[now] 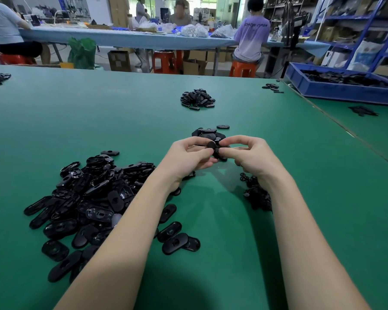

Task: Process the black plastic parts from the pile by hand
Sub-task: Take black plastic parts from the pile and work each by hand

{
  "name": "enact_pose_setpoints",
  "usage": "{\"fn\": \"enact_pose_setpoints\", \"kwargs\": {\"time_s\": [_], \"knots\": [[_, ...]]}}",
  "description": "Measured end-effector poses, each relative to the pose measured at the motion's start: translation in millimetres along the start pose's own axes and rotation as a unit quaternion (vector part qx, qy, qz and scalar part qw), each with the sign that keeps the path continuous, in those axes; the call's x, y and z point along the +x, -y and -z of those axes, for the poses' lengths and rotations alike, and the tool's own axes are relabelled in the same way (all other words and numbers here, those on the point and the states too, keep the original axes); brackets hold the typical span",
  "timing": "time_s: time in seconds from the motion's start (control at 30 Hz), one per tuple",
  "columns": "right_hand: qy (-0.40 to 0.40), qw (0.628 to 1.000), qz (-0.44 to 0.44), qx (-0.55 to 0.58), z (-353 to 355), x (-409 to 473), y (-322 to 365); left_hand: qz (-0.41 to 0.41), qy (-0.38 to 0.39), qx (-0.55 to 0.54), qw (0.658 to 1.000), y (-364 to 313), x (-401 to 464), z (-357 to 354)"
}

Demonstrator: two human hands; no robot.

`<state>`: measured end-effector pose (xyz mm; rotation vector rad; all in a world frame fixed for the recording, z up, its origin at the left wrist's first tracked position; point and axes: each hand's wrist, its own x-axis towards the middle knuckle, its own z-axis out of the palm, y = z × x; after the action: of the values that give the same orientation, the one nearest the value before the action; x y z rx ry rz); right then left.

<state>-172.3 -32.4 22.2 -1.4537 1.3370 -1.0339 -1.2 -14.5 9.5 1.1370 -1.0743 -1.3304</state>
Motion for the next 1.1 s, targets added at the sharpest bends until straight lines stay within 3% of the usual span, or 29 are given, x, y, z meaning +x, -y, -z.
{"fn": "enact_pose_setpoints", "kwargs": {"time_s": [0.57,0.8,1.1], "knots": [[-0.036,0.996,0.001,-0.085,-3,7,-2,-0.012,0.004,0.037,0.999,-1,-2,1],[-0.004,1.000,-0.020,0.003,-3,1,-8,-0.008,0.018,0.052,0.998,-6,-3,6],[0.019,0.999,-0.001,-0.034,-6,5,-9,0.018,-0.027,0.035,0.999,-1,1,4]]}}
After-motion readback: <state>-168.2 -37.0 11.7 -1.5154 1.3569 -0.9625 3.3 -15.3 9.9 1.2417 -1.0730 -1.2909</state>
